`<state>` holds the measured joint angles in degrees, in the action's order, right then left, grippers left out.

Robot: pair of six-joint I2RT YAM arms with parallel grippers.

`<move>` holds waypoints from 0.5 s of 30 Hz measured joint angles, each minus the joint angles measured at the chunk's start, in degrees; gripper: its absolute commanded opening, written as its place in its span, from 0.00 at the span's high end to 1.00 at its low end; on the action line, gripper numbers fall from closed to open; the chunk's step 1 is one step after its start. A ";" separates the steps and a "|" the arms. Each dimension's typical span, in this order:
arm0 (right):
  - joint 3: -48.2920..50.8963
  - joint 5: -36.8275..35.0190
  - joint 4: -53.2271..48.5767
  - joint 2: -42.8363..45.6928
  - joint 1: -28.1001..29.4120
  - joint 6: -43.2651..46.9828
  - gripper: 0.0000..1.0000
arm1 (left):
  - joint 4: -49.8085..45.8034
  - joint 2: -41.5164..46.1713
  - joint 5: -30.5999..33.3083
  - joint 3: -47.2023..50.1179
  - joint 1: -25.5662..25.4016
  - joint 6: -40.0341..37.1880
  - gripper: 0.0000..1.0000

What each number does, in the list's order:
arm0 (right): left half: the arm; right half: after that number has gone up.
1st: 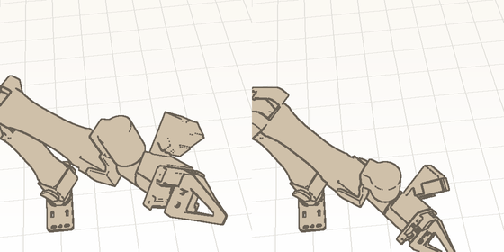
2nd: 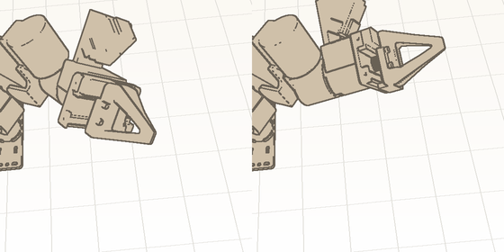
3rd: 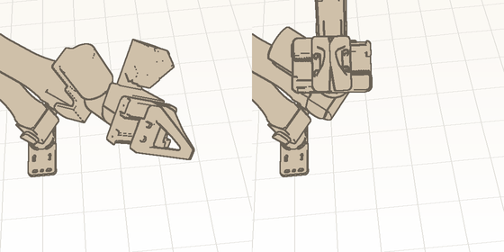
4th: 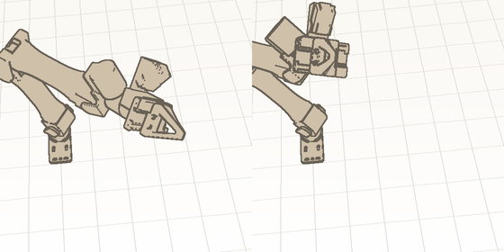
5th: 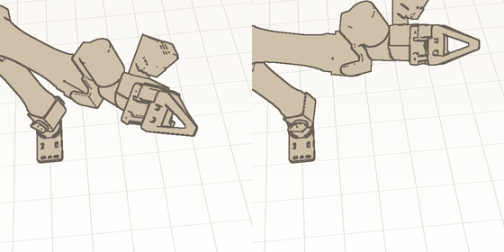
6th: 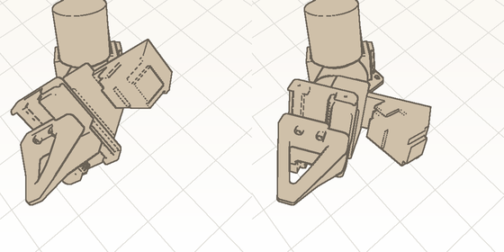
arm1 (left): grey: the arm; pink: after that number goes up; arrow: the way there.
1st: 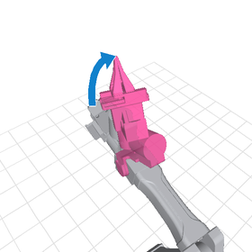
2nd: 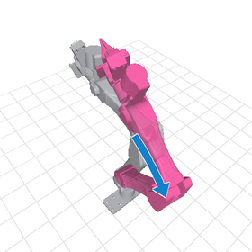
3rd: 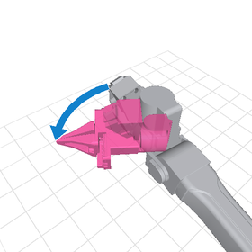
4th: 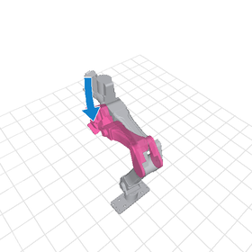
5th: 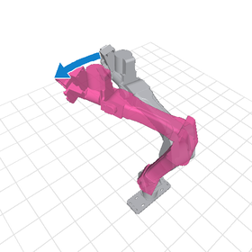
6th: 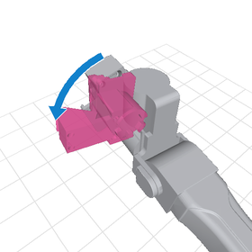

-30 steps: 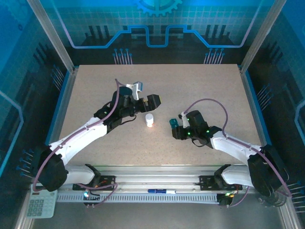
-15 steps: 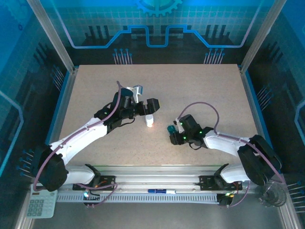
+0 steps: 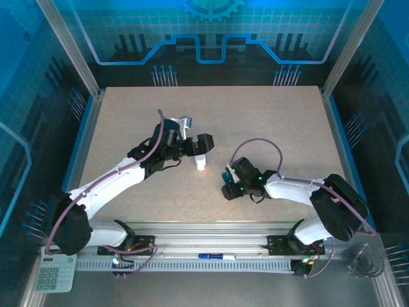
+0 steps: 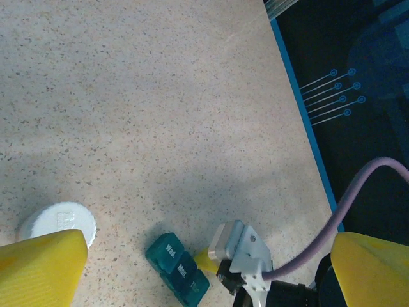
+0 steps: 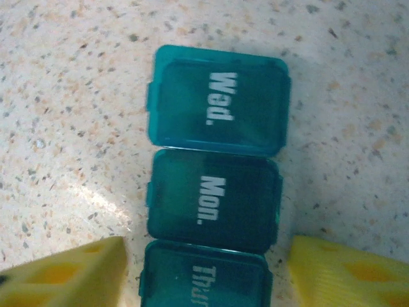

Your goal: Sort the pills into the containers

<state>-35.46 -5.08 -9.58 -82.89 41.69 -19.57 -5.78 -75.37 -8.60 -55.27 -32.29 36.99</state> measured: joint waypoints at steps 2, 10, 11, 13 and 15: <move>-0.57 -0.68 -0.92 0.00 0.02 -0.24 0.18 | -0.28 -0.02 0.00 0.00 0.00 -0.13 0.01; -5.70 -5.25 -10.60 -1.09 -0.15 -3.93 0.17 | -2.64 -0.50 0.09 -0.52 0.00 -2.82 0.01; -6.36 -5.68 -11.78 -1.25 -0.37 -4.61 0.17 | -3.10 -0.81 0.09 -0.85 0.00 -3.15 0.01; -6.99 -6.36 -13.55 -1.25 -1.11 -5.79 0.17 | -4.07 -1.49 0.26 -1.66 0.00 -4.09 0.01; -7.04 -6.43 -14.88 -1.25 -2.69 -6.82 0.17 | -4.79 -2.14 0.33 -2.58 0.00 -4.83 0.01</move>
<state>-42.50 -11.51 -24.47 -84.14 39.00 -26.39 -10.57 -77.52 -8.27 -57.84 -32.29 32.16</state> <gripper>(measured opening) 0.829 0.990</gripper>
